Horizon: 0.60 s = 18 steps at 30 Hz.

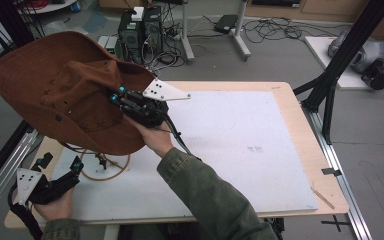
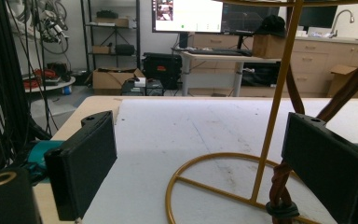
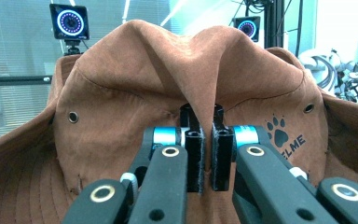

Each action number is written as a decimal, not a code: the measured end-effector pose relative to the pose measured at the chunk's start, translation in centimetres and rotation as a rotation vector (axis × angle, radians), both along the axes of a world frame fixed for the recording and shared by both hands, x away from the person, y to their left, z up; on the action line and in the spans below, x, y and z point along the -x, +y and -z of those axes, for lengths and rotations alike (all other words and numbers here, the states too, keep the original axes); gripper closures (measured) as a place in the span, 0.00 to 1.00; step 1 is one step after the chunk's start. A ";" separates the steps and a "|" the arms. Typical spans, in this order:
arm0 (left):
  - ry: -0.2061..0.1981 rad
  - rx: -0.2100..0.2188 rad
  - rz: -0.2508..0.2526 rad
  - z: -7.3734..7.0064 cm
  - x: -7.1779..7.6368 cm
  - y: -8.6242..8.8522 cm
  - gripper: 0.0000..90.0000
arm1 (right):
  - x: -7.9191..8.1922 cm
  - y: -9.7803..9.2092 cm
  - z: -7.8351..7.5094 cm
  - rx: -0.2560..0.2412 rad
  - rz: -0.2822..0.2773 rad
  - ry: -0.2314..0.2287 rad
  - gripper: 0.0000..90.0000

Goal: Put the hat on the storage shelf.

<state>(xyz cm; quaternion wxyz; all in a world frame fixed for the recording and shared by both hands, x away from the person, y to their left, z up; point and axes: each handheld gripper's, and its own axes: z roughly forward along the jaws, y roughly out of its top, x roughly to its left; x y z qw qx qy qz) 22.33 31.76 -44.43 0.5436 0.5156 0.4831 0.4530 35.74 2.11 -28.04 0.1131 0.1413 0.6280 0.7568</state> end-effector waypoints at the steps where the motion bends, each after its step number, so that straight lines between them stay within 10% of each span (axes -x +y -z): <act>1: 0.000 0.001 0.001 0.0 0.0 0.0 0.12 | 0.0 0.0 0.1 0.002 0.000 0.003 0.98; 18: 0.006 -0.001 0.004 0.1 -0.2 0.0 0.12 | 0.3 0.6 1.6 0.050 -0.041 0.019 0.97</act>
